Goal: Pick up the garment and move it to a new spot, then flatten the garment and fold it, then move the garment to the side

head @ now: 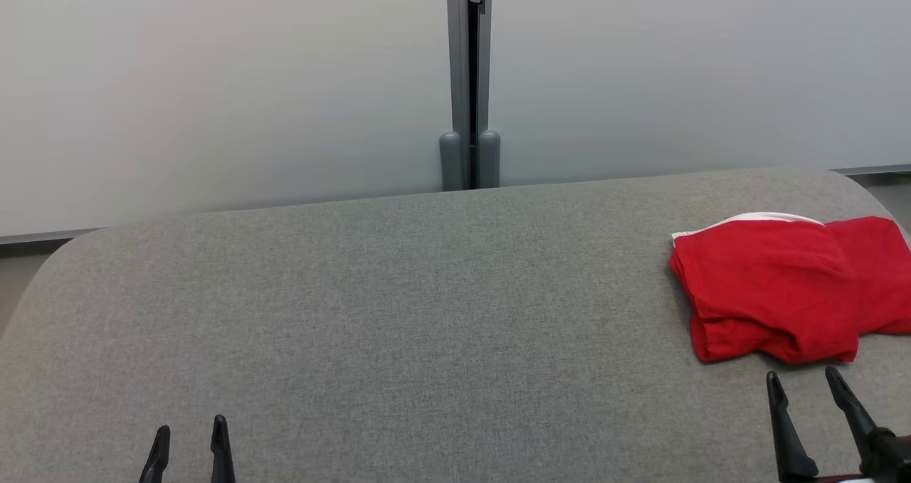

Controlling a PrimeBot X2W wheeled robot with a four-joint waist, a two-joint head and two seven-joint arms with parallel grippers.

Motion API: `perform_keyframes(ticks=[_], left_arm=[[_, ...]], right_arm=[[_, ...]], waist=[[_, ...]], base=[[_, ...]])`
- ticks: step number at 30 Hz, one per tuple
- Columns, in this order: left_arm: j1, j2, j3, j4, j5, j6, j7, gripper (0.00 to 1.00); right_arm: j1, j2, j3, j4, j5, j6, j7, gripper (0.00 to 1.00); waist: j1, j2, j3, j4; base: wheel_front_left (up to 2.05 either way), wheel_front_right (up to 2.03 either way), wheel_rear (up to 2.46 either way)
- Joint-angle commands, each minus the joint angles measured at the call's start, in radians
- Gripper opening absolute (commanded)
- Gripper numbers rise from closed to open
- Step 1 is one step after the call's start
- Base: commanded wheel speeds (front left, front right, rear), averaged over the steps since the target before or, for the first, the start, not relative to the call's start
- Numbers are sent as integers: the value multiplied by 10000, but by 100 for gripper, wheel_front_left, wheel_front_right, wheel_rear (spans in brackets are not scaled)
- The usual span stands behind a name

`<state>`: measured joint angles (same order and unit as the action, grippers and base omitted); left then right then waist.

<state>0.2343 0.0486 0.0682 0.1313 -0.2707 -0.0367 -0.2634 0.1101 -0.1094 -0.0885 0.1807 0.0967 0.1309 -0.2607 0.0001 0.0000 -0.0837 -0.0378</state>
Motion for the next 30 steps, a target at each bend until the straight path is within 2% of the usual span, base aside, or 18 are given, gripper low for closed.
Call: perform_keyframes(ticks=[1,6,7,11,30], left_arm=[[36,43,-22,7,81,38,-13,100],[85,46,-157,77,173,162,-13,100],[36,-11,-182,135,93,109,6,0],[82,-120,-191,540,37,108,77,0],[-815,-76,-27,683,-3272,-156,984,0]], right_arm=[[157,37,64,14,-131,-2,-55,100],[187,141,133,60,-282,-2,-56,100],[150,187,165,76,-260,0,10,0],[284,363,211,454,-211,0,81,0],[-349,411,83,483,3563,0,992,0]], waist=[[-1,0,-37,49],[-1,0,-78,117],[0,0,-75,108],[0,0,-75,111],[0,0,68,152]], base=[[0,0,0],[0,0,0],[0,0,0],[0,0,0],[0,0,0]])
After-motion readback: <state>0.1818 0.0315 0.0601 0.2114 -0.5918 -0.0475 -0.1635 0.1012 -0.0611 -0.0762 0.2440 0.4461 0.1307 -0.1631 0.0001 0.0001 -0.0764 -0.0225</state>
